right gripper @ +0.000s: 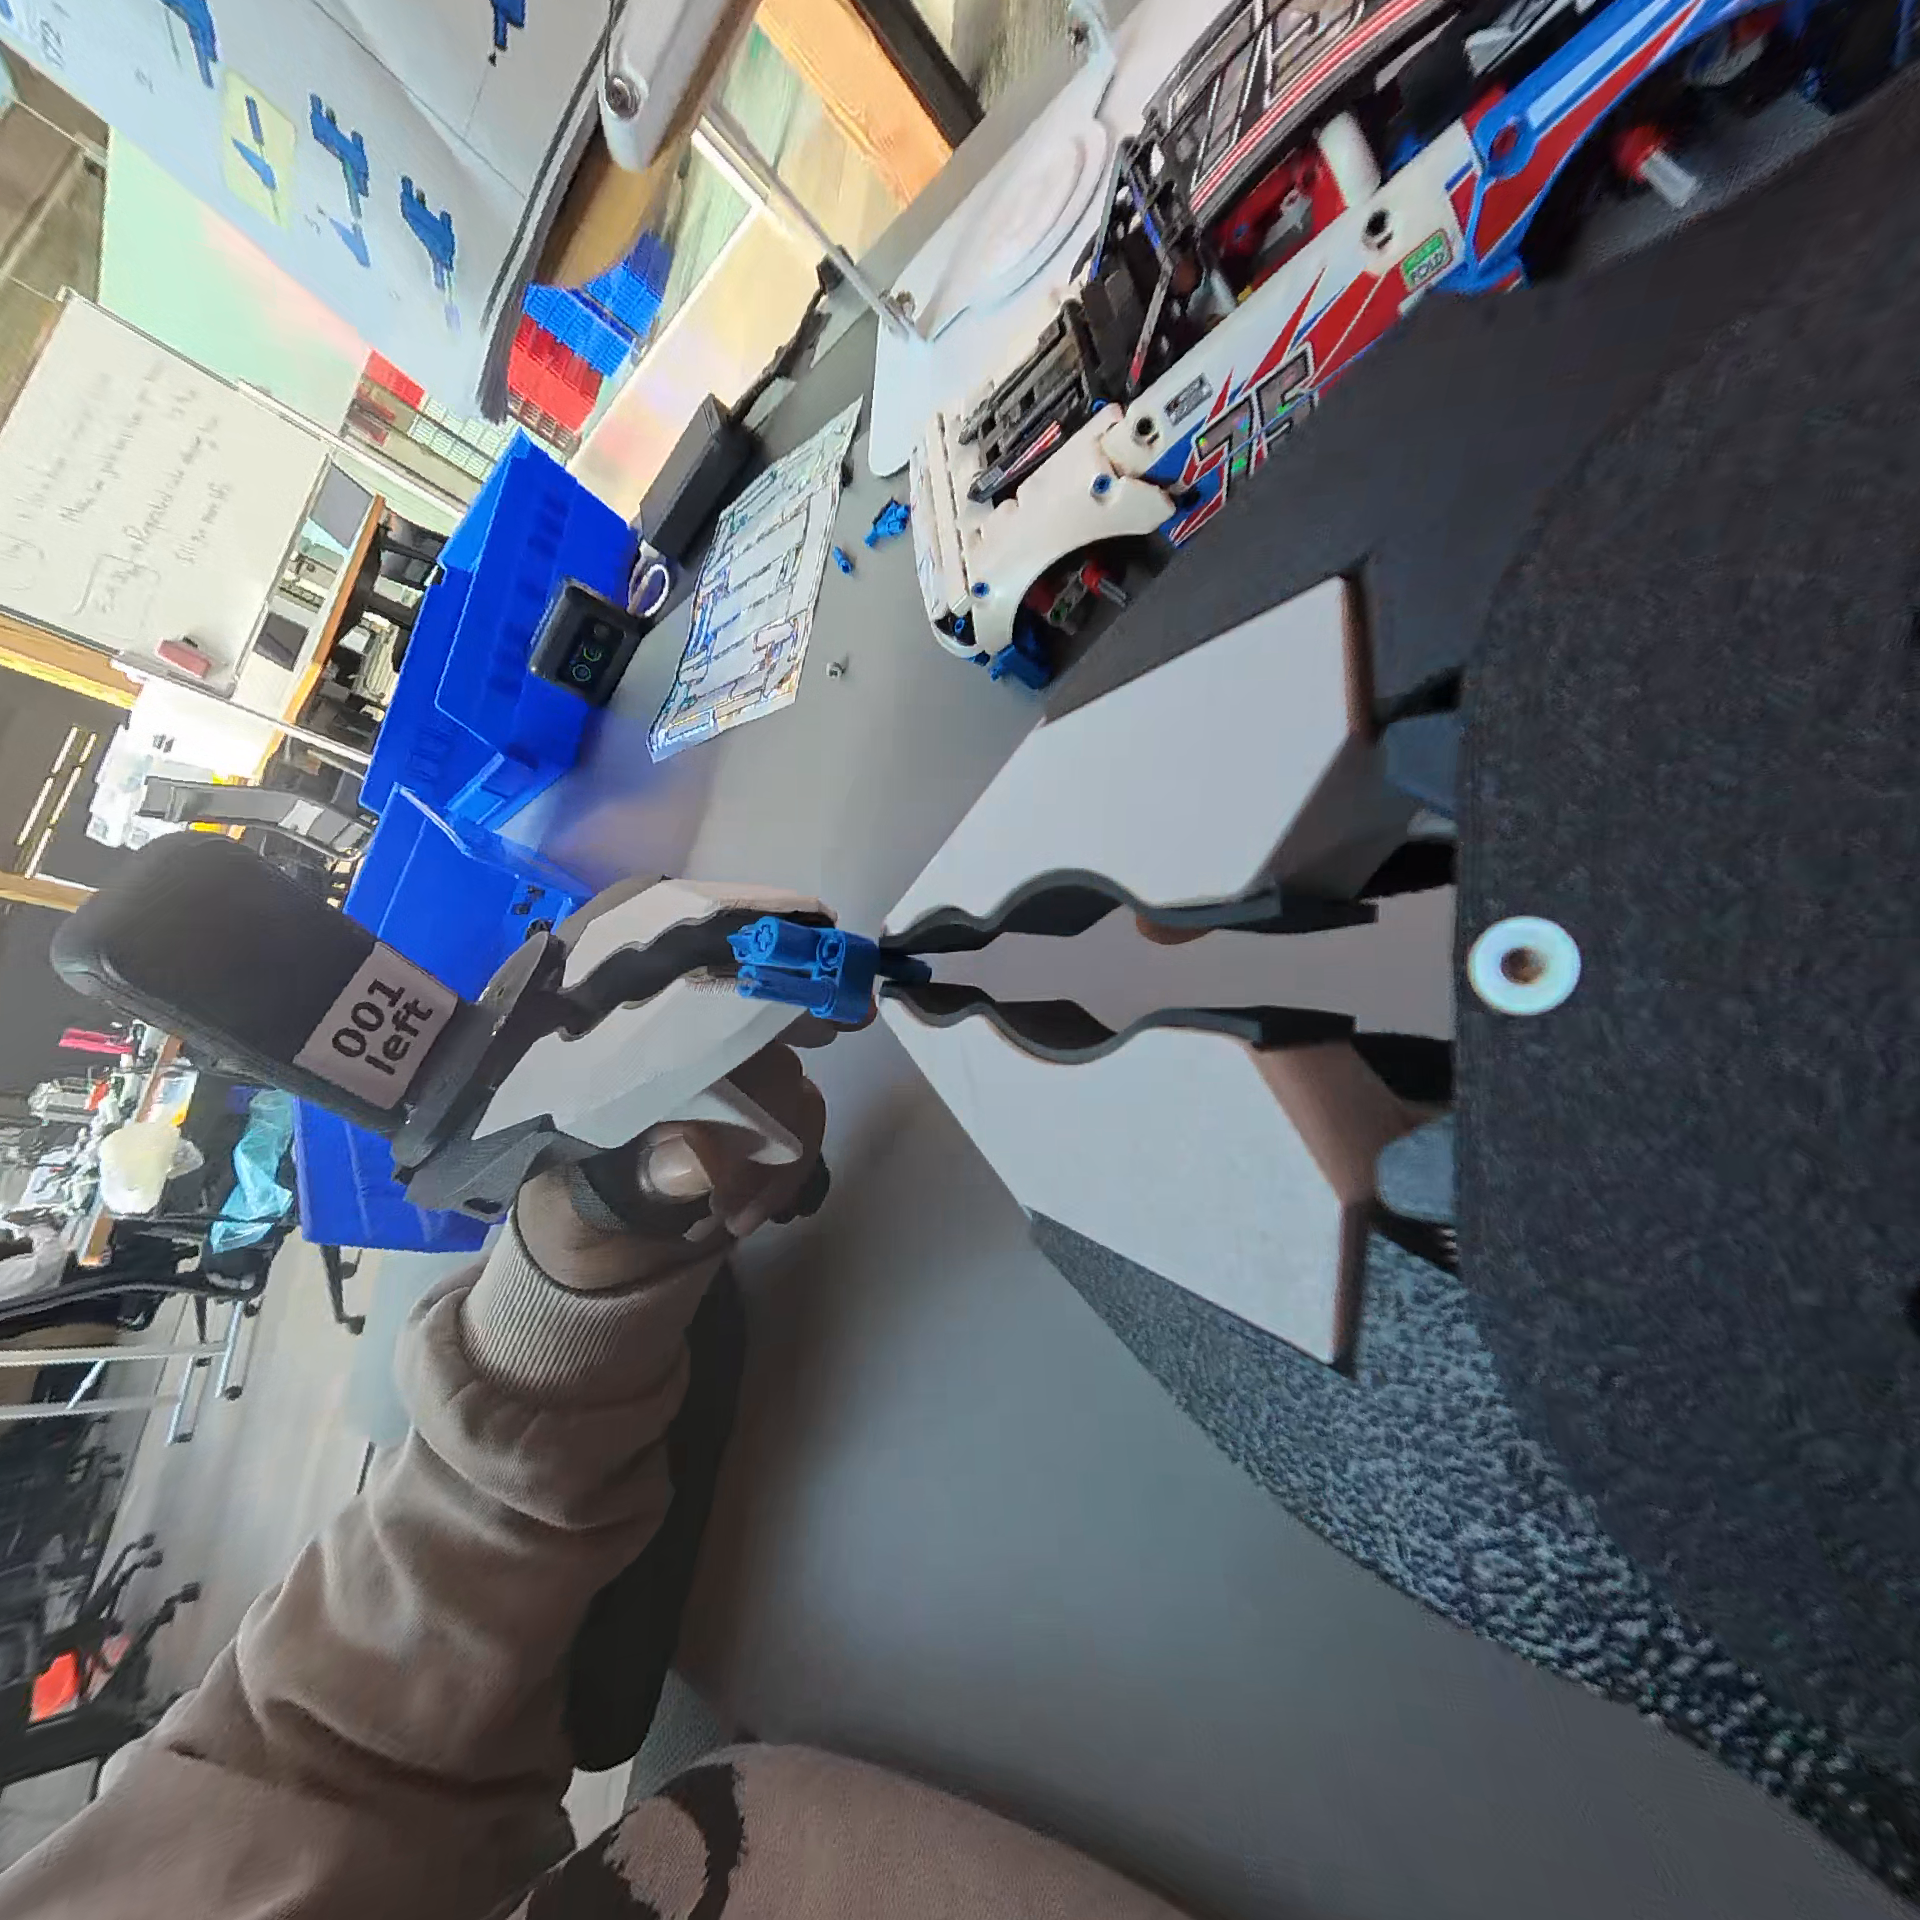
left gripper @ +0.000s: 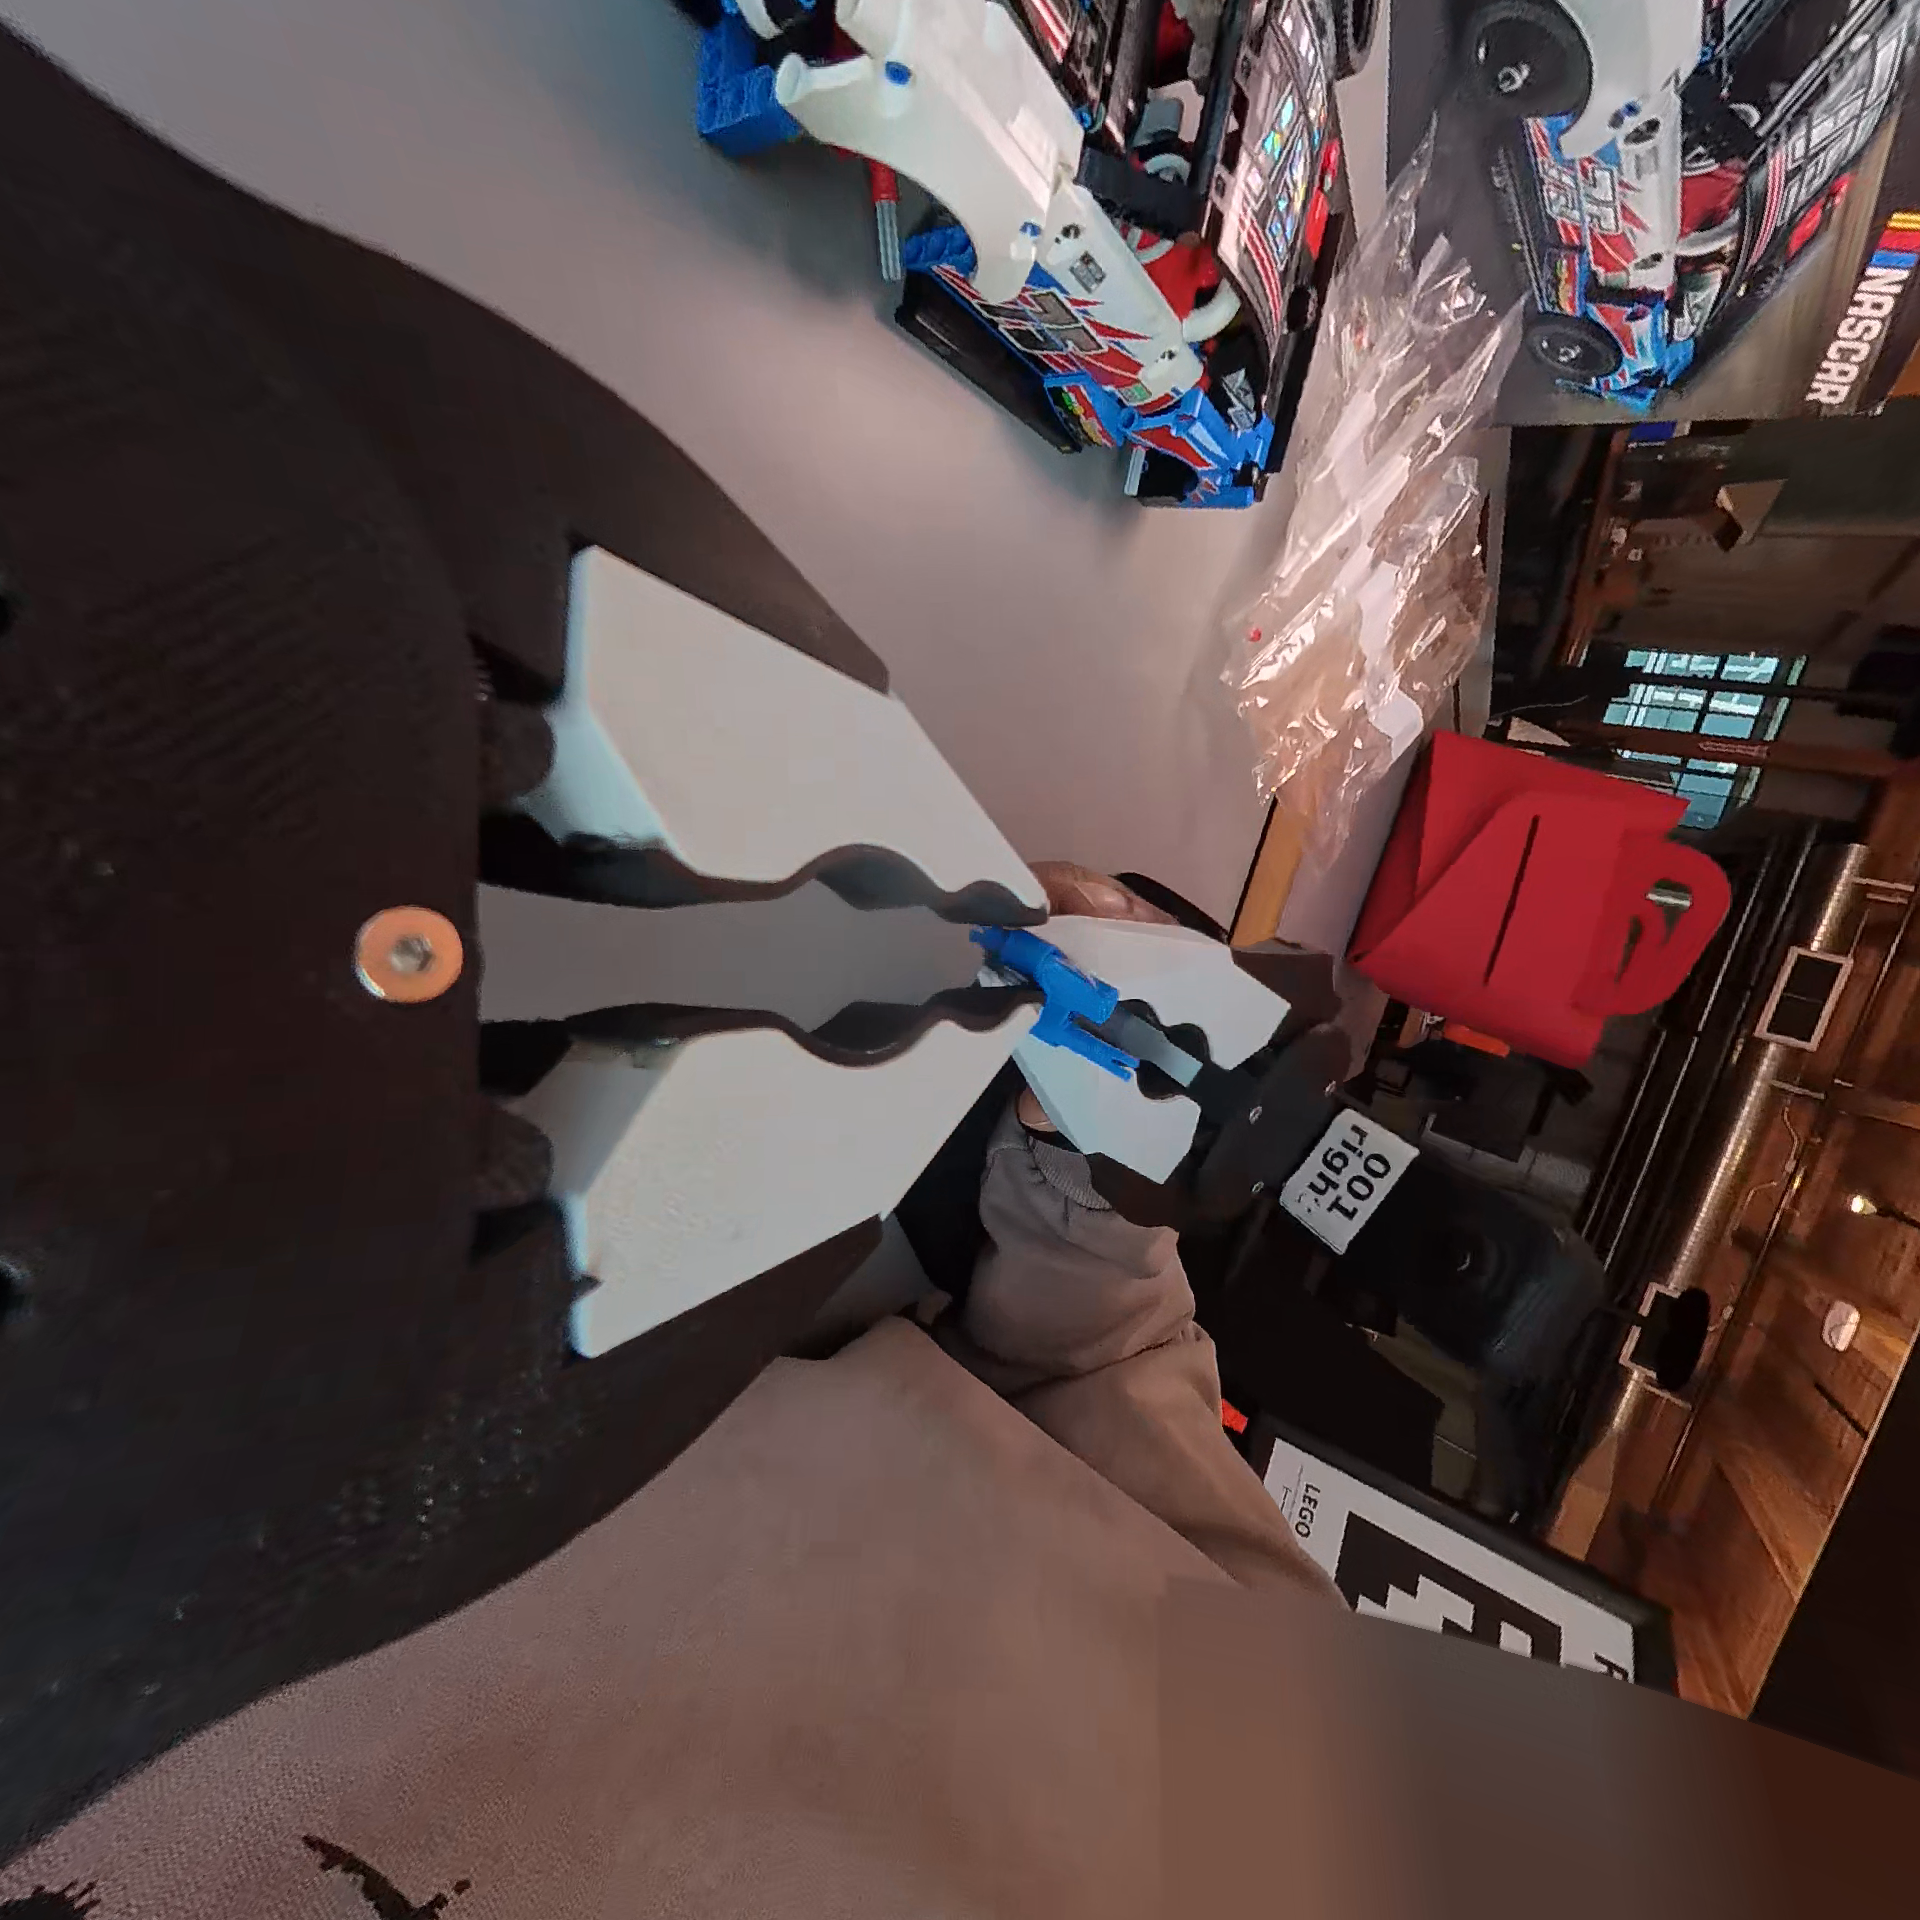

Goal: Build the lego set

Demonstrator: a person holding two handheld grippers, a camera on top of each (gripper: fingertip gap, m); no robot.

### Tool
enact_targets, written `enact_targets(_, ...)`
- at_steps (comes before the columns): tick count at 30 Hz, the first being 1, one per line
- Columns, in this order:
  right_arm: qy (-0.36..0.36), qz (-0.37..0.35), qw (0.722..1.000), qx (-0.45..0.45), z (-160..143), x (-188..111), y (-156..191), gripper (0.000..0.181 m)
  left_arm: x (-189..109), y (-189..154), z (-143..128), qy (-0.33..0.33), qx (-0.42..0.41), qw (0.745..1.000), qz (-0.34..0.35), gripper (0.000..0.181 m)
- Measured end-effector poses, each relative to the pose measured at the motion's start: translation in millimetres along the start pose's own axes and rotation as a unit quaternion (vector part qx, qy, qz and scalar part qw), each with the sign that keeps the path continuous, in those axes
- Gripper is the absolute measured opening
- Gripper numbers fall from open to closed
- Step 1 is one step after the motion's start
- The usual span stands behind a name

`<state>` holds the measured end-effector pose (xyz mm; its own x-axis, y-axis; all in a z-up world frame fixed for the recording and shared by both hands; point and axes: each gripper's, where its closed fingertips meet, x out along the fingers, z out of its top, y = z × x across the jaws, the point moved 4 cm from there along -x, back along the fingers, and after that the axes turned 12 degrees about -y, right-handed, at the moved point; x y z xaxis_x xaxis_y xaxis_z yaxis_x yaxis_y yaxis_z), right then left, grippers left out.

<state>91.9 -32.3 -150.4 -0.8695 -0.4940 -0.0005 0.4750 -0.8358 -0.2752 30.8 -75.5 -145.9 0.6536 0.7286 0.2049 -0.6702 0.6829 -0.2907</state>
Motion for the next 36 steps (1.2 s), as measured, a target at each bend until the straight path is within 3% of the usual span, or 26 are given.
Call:
enact_targets(6,-0.023,-0.011,1.0,-0.007,5.3,-0.1,-1.1,0.013,0.1,-6.1,3.3,-0.014,0.02,0.999,-0.02,0.006)
enact_targets(8,-0.024,0.002,1.0,-0.015,4.8,1.3,3.7,0.008,1.0,-11.3,3.0,-0.017,0.031,0.999,-0.036,0.005)
enact_targets(11,-0.03,0.009,0.998,-0.051,8.7,0.9,8.9,0.003,1.0,-15.9,3.3,-0.019,0.045,0.997,-0.051,0.005)
enact_targets(14,0.001,-0.024,0.992,-0.122,3.6,-1.0,0.9,0.001,0.8,-7.6,0.8,-0.004,0.034,0.999,-0.02,0.011)
enact_targets(19,0.124,-0.073,0.945,-0.294,-25.1,-4.9,-16.5,0.002,-1.0,7.4,-5.8,0.029,-0.074,0.997,0.015,0.044)
enact_targets(25,0.203,-0.066,0.873,-0.438,-43.5,3.5,-13.4,0.001,6.4,23.4,-33.5,0.101,-0.126,0.98,0.114,0.055)
enact_targets(27,0.203,-0.057,0.863,-0.459,-44.1,8.8,-7.5,0.001,7.5,26.4,-38.0,0.108,-0.131,0.976,0.137,0.054)
enact_targets(30,0.194,-0.057,0.861,-0.466,-40.8,13.3,-1.5,0.001,6.0,27.3,-38.6,0.113,-0.111,0.977,0.143,0.033)
enact_targets(33,0.173,-0.063,0.875,-0.448,-34.2,12.6,-0.4,0.003,5.1,22.9,-35.2,0.124,-0.072,0.982,0.126,0.033)
enact_targets(36,0.106,-0.057,0.926,-0.358,-19.6,9.3,2.7,0.006,5.3,12.1,-25.1,0.119,0.028,0.989,0.08,0.033)
